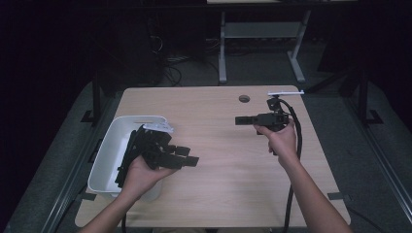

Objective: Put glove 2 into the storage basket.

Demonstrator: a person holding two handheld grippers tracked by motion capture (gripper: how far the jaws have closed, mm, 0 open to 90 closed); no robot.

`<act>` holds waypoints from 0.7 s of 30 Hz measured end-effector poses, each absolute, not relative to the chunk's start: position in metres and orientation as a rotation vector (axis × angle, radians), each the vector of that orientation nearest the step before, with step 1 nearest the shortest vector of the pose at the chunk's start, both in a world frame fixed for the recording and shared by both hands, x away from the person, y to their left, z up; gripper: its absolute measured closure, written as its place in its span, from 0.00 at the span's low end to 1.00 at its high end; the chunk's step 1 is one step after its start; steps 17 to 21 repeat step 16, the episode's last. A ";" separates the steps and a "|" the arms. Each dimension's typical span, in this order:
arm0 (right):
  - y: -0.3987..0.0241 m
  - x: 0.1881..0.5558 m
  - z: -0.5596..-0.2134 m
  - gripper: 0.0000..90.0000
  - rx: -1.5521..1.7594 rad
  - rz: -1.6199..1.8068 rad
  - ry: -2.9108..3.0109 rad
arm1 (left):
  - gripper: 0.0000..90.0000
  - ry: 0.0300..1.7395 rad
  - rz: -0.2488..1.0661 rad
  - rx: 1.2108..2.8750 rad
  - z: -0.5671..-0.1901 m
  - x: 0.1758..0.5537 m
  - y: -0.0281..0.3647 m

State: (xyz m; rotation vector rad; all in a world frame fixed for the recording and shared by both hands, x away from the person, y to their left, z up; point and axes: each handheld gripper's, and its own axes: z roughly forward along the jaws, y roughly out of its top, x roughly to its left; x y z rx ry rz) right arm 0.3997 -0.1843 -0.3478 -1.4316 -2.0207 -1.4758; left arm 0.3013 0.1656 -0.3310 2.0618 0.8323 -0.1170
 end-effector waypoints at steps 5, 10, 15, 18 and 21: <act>-0.196 0.395 -0.349 0.51 -1.455 -1.480 -2.015 | 0.44 0.824 -0.128 2.064 -0.334 0.299 0.156; -0.216 0.387 -0.355 0.51 -1.502 -1.476 -2.003 | 0.42 0.799 -0.150 2.069 -0.340 0.297 0.140; -0.228 0.381 -0.360 0.50 -1.526 -1.471 -1.997 | 0.41 0.785 -0.168 2.078 -0.344 0.295 0.131; -0.234 0.379 -0.362 0.50 -1.534 -1.475 -1.989 | 0.41 0.781 -0.170 2.080 -0.345 0.295 0.129; -0.234 0.379 -0.362 0.50 -1.534 -1.475 -1.989 | 0.41 0.781 -0.170 2.080 -0.345 0.295 0.129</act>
